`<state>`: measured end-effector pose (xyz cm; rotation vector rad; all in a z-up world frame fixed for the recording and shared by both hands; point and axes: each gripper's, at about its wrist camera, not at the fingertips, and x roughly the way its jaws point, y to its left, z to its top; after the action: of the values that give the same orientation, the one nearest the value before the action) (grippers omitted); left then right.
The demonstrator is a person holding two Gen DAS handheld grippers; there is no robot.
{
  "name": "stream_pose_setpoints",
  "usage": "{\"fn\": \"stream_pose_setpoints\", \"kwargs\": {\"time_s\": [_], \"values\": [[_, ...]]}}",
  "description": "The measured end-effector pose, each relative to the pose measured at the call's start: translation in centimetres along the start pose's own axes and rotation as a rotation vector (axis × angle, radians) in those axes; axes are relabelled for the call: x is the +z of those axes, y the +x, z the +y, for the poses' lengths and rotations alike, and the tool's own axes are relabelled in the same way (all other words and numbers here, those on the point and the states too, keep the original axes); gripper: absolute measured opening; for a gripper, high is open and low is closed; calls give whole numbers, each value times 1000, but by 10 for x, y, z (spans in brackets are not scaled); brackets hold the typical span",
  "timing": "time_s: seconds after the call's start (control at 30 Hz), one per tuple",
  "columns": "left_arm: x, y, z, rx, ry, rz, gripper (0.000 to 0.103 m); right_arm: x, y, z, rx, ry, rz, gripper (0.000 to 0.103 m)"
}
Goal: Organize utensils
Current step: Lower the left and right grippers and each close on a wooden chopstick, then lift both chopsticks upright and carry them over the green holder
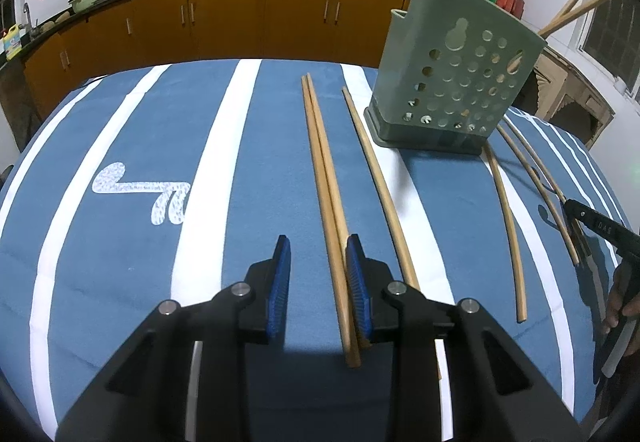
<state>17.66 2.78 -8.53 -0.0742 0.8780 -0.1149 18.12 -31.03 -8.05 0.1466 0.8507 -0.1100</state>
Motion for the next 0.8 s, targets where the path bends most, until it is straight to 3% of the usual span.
{"fn": "stream_pose_setpoints", "kwargs": {"time_s": [0.17, 0.43, 0.53, 0.6, 0.8], "values": [[1, 0, -2, 25, 15, -2, 21, 0, 0, 0, -4, -7, 0, 10], [2, 2, -4, 43, 27, 5, 21, -2, -2, 4, -7, -18, -2, 10], [2, 5, -7, 72, 39, 17, 19, -4, -3, 8, -1, -40, -1, 10], [3, 6, -5, 97, 30, 19, 9, -6, -5, 9, -6, -51, -1, 10], [4, 2, 20, 166, -33, 15, 8, -8, -7, -6, -9, 11, -3, 10]]}}
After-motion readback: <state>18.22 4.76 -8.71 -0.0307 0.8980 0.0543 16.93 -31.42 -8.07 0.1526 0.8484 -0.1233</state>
